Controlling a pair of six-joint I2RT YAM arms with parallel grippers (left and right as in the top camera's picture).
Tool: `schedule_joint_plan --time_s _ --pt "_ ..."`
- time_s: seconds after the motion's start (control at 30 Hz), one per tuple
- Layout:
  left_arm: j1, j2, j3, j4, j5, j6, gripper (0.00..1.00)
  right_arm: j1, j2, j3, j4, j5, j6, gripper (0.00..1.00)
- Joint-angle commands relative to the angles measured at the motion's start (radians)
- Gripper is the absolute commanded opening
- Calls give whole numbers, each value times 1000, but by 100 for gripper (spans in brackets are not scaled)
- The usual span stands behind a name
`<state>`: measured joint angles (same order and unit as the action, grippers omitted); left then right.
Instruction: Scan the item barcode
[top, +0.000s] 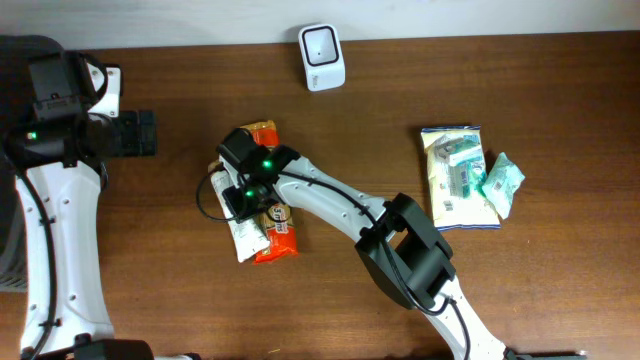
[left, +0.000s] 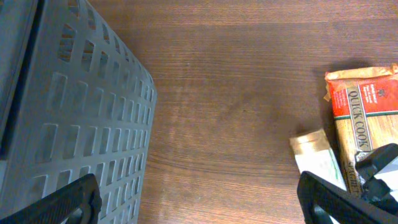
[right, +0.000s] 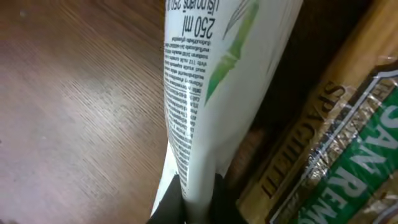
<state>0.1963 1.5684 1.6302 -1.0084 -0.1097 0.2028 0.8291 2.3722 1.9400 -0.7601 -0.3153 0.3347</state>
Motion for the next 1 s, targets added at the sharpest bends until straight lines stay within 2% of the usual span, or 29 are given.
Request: schedule_joint_plan --time_s 0.0,0.13,0.27,0.33,0.47,0.6,0.8,0.97 --pt "5 -11 13 1 -3 12 99 -29 -3 -13 -19 -40 -5 4" --pt "5 -11 13 1 -3 12 99 -130 -182 13 -64 -171 -40 4" --pt "5 -11 13 1 -3 12 99 -317 -404 13 -225 -227 -74 4" --pt "5 -11 13 1 -3 12 99 -400 -423 13 -332 -217 -140 4" --pt "5 -11 13 1 -3 12 99 -472 -385 -31 -476 -45 -140 4" --pt "5 -11 13 1 -3 12 99 -475 -349 -196 -364 -58 -150 4" --pt "5 -11 13 1 -3 12 99 -483 -346 -473 -111 -137 -341 4" --pt "5 -11 13 1 -3 12 99 -496 -271 -542 -65 -182 -387 4"
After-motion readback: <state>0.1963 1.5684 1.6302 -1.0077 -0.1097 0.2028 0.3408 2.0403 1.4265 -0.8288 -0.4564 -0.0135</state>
